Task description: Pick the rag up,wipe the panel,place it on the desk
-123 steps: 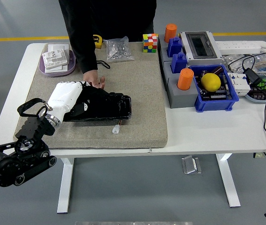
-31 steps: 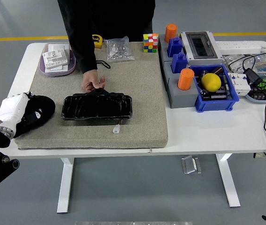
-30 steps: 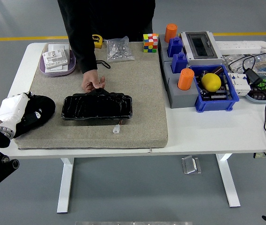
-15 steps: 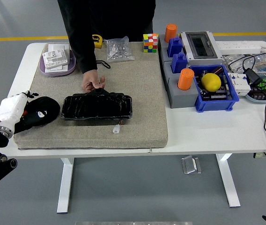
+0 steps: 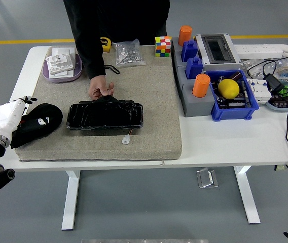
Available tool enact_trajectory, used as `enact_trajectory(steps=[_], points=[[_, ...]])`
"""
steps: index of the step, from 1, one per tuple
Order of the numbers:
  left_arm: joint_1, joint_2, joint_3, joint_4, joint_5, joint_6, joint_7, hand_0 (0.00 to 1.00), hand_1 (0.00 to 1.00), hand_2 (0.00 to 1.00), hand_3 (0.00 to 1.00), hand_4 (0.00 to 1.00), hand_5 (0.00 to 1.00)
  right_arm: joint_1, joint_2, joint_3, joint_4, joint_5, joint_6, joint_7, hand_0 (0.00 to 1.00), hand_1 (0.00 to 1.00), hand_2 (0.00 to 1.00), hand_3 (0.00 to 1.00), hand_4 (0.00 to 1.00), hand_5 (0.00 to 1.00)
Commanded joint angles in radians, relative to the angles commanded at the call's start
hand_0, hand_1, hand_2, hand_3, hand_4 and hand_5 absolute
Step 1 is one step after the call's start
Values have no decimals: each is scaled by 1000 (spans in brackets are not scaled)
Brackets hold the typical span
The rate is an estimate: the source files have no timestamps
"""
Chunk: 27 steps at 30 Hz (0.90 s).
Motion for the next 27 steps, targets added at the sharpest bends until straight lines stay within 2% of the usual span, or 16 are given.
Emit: enact_trajectory(steps=[10, 17, 19, 20, 22, 26, 27], points=[[-2, 27, 6, -53, 13, -22, 34, 494, 699, 802, 806, 998, 765, 0, -4, 5, -1, -1, 1, 0, 770, 580, 704, 625, 998, 573], [4, 55, 9, -108, 8, -65, 46, 506, 719, 843, 844, 998, 772, 2, -2, 11, -2, -2, -1, 3, 769, 579, 704, 625, 998, 572], [8, 61, 7, -123, -9, -74, 43, 506, 719, 843, 844, 998, 772, 1, -1, 11, -3, -1, -1, 4, 769, 579, 704, 625, 998, 572], [9, 64, 7, -130, -18, -78, 40, 515, 739, 859, 870, 998, 831, 1, -1, 12, -3, -2, -1, 4, 769, 580, 704, 625, 998, 572], [13, 68, 6, -142, -35, -83, 35, 515, 739, 859, 870, 998, 831, 1, -1, 13, -3, -1, -2, 4, 769, 580, 704, 625, 998, 572], [27, 83, 0, -169, -117, -86, 17, 515, 739, 859, 870, 998, 831, 0, 0, 14, -4, -2, -3, 5, 769, 580, 704, 625, 998, 572], [33, 91, -2, -182, -148, -85, 11, 516, 741, 860, 872, 998, 861, -1, 0, 16, -4, -3, -3, 5, 769, 580, 704, 624, 998, 571]])
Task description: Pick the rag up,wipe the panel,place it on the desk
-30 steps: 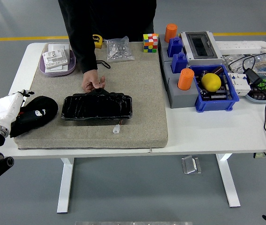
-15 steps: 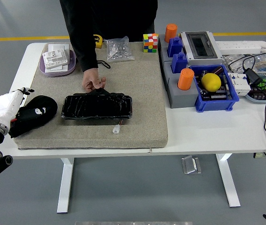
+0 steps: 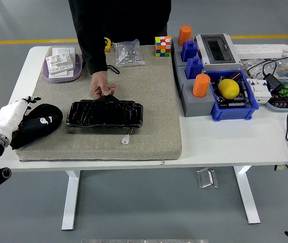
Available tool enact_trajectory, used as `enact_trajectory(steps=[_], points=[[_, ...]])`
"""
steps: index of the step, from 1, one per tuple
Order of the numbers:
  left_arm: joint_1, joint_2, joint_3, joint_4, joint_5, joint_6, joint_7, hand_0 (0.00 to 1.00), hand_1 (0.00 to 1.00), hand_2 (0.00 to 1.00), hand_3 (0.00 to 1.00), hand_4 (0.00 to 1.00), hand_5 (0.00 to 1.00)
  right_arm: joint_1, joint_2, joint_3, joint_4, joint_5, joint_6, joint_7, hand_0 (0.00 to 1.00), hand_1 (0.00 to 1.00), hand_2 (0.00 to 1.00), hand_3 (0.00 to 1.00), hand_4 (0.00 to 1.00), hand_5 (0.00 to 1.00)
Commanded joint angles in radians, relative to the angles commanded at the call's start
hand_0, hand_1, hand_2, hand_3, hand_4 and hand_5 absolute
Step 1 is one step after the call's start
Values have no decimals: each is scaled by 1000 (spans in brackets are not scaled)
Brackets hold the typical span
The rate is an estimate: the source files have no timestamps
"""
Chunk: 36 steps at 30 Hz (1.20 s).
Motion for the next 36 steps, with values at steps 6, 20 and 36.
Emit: enact_trajectory(steps=[6, 20, 36], points=[[32, 44, -44, -94, -83, 4, -8, 517, 737, 858, 864, 998, 850, -3, 1, 3, -1, -1, 0, 0, 769, 579, 704, 624, 998, 572], [83, 127, -203, -374, 16, -56, 120, 532, 744, 833, 841, 998, 844, 1, 5, -19, -11, 11, -6, 3, 773, 583, 706, 622, 998, 569], [93, 197, -304, -596, 86, -94, 200, 536, 751, 829, 835, 998, 835, 0, 11, -59, -26, 34, 0, 1, 774, 586, 705, 620, 998, 567]])
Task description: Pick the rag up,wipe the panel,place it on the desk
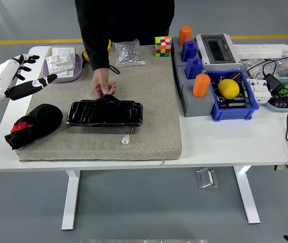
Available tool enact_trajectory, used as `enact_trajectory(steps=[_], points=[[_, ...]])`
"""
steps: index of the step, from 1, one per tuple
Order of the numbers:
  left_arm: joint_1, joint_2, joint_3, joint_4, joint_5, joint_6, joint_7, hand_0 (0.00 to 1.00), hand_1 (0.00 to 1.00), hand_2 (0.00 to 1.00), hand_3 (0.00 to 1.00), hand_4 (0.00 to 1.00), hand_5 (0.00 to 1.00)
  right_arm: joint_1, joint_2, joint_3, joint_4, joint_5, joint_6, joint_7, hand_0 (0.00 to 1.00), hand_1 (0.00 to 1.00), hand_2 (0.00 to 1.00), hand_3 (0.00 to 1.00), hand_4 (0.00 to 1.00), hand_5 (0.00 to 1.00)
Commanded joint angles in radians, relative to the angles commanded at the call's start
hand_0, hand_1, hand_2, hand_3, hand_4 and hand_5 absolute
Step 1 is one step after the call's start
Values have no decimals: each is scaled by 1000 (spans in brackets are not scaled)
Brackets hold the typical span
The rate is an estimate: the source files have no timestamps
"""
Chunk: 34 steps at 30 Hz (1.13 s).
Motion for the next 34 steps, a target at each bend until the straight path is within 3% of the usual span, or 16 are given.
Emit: enact_trajectory(steps=[7, 23, 24, 29, 30, 34], points=[[2, 11, -33, -47, -7, -1, -4, 533, 747, 821, 830, 998, 817, -4, 7, -17, -7, 11, 5, 1, 772, 586, 706, 621, 998, 566], [23, 22, -57, -71, -24, -5, -2, 534, 747, 818, 827, 998, 809, -6, 30, -48, -28, 43, 9, -2, 772, 587, 706, 620, 998, 564], [22, 23, -61, -72, -29, -4, -5, 529, 736, 802, 820, 998, 750, -6, 32, -48, -29, 43, 9, -2, 774, 587, 707, 620, 998, 562], [16, 23, -69, -59, -95, 16, -33, 529, 736, 802, 820, 998, 750, -8, 41, -35, -26, 41, 5, 3, 774, 587, 707, 620, 998, 562], [16, 21, -66, -53, -116, 26, -44, 523, 712, 783, 798, 998, 632, -8, 42, -30, -25, 39, 3, 4, 775, 588, 707, 620, 998, 563], [17, 7, -43, -16, -272, 84, -130, 523, 712, 783, 798, 998, 632, -7, 48, -21, -26, 36, 3, 6, 775, 588, 707, 620, 998, 563]])
